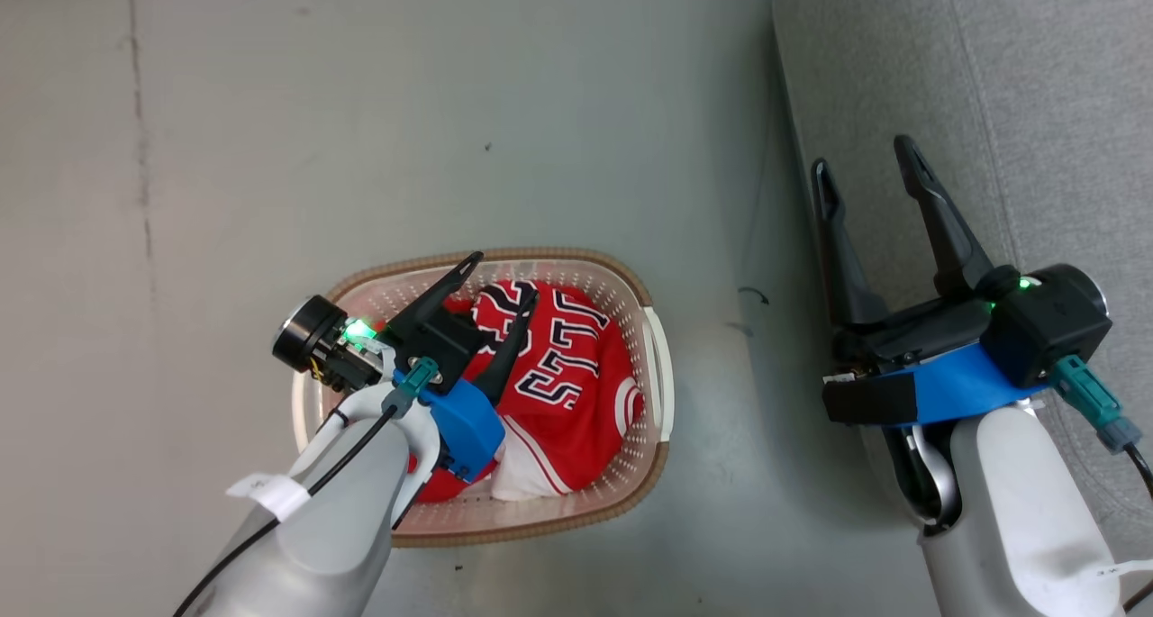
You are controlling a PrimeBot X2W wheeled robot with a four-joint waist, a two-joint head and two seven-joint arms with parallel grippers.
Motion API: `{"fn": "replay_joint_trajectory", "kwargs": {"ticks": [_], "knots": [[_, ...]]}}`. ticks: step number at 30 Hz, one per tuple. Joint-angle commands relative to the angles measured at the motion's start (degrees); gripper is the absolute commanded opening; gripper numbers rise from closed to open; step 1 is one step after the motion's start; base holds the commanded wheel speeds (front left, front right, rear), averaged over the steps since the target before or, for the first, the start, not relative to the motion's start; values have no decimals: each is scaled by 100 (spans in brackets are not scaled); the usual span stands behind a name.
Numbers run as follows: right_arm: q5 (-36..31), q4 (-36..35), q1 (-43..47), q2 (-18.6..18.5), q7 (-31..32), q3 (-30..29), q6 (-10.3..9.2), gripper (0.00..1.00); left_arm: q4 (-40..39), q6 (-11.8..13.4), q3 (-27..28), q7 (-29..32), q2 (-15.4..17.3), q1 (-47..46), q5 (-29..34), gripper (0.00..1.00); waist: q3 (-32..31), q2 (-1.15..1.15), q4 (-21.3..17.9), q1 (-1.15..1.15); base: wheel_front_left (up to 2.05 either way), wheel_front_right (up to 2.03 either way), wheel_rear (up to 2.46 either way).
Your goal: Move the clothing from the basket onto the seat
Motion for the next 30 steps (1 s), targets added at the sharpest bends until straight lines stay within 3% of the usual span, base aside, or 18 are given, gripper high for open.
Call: {"fn": "replay_joint_trajectory", "kwargs": {"ticks": [1,15,30], "knots": [[-43,-54,-127,-24,-20,14,3,100,141,-5,-115,-17,48,-204,-54,100,258,0,-75,-1,0,0,0],[-211,-308,-569,-24,-20,45,3,100,1728,-6,-1741,-16,34,-1161,-750,100,1326,0,-134,-1,0,0,0],[-344,-546,-784,-24,-20,19,3,100,2945,-4,-3285,152,-82,-2058,-318,100,1992,0,-211,-1,0,0,0]]}}
